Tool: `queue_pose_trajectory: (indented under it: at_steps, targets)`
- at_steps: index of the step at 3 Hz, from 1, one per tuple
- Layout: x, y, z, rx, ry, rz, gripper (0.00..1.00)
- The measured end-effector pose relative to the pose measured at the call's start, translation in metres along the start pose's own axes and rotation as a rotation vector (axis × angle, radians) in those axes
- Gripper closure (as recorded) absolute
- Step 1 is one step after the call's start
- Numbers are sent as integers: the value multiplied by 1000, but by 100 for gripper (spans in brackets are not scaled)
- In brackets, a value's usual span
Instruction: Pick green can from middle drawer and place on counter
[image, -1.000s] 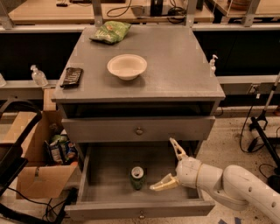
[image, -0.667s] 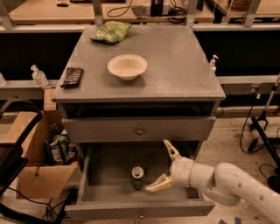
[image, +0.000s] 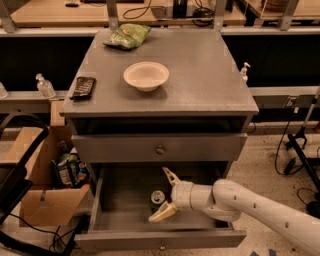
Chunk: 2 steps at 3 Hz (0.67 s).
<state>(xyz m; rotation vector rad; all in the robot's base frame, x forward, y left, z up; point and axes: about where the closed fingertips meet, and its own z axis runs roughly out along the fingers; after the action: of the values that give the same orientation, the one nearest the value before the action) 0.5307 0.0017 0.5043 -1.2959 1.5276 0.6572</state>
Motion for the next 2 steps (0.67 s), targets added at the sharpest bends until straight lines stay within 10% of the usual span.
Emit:
queue_pose_trajectory:
  at_steps: [2]
  targets:
    - [43,7,42,-87,-10,-10,3]
